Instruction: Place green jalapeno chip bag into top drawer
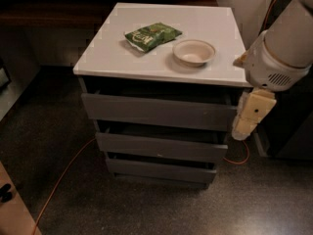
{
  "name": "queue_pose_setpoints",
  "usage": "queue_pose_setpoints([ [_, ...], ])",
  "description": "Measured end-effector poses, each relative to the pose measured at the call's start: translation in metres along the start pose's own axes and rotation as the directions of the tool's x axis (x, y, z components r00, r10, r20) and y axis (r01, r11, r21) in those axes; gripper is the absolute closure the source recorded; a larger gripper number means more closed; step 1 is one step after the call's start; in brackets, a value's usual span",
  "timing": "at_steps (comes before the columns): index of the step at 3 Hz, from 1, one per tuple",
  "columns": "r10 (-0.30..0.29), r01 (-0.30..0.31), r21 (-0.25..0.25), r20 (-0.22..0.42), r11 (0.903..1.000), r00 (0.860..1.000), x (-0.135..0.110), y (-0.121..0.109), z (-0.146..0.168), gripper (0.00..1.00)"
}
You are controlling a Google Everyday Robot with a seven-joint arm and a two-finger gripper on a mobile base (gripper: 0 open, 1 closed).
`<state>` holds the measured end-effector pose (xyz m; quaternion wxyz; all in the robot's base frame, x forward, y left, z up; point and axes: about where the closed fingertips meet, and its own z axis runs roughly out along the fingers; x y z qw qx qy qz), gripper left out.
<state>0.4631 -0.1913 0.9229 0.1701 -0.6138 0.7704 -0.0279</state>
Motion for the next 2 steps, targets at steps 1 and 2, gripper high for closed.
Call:
queue_pose_setpoints([
  [1, -0.003, 0.004, -0.014, 0.044, 0.9999, 0.999, -0.016, -0.002, 0.047, 0.00],
  [2, -0.005, 0.006, -0.003, 0.088, 1.0000, 0.996, -0.030, -0.002, 0.092, 0.00],
])
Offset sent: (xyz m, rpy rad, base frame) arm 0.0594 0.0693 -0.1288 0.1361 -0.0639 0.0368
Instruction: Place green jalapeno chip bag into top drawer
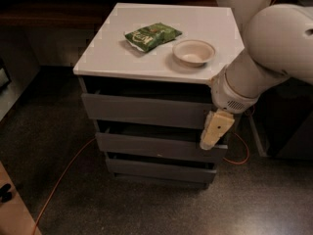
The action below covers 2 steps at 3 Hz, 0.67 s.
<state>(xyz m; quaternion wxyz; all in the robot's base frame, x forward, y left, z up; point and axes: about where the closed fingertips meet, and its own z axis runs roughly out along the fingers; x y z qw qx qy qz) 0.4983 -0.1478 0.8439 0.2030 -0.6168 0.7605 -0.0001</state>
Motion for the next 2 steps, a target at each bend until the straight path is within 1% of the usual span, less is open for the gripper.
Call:
queue_pose_setpoints([
  [1, -0.017, 0.016, 0.031, 0.055, 0.9994, 0.998, -0.006, -0.003, 0.043, 0.00],
  [2, -0.043, 0.034, 0.069, 0.121, 0.9970, 0.992, -0.010, -0.014, 0.077, 0.00],
])
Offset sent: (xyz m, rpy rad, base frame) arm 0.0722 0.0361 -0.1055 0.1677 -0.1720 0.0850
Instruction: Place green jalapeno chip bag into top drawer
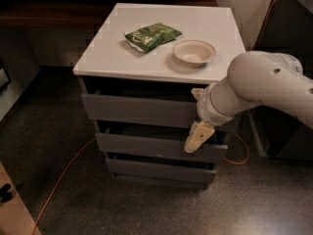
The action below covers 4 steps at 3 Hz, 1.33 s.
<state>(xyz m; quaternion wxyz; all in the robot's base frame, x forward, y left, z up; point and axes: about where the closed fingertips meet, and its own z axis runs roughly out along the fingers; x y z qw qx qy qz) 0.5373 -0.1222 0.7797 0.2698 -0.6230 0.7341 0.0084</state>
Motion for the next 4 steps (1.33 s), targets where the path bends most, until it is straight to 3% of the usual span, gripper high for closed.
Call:
queue_pose_setpoints([
  [2, -0.060, 0.058, 0.027, 0.079, 0.9980, 0.995, 0.008, -0.028, 0.069, 0.00],
  [4, -0.048, 0.044, 0.046, 0.097, 0.9980, 0.994, 0.018, -0.059, 0.123, 0.00],
])
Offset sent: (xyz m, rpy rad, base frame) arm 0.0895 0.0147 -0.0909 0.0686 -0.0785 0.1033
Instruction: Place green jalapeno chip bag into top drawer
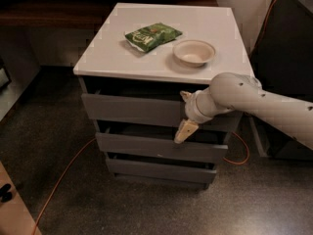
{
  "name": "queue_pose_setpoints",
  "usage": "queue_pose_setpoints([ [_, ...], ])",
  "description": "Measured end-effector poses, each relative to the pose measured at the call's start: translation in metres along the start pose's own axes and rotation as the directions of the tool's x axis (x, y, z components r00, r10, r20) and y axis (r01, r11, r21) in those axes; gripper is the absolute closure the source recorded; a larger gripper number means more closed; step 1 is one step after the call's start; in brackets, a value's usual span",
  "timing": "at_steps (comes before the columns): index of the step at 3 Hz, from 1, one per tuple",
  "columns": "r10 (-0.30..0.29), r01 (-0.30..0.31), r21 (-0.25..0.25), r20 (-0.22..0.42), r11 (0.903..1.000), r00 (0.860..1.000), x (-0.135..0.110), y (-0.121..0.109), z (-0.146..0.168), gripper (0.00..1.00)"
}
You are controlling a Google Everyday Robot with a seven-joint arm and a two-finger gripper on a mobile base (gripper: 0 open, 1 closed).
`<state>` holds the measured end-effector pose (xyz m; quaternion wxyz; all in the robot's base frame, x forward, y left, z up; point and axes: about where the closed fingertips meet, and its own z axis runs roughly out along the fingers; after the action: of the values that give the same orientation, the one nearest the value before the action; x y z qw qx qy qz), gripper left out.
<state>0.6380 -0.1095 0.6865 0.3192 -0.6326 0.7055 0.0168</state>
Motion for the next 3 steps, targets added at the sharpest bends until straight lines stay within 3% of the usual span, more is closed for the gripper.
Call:
queue_pose_setpoints([
  [1, 0.012, -0.012, 0.014, -0.017, 0.9998, 1.000, 0.007, -0.015, 0.019, 0.00],
  [2, 0.036, -0.035, 0.024, -0.046, 0.9991, 0.998, 0.012, -0.028, 0.027, 0.15],
  [3, 0.068, -0.067, 0.020, -0.063, 0.9976, 0.996, 0.017, -0.030, 0.025, 0.38],
])
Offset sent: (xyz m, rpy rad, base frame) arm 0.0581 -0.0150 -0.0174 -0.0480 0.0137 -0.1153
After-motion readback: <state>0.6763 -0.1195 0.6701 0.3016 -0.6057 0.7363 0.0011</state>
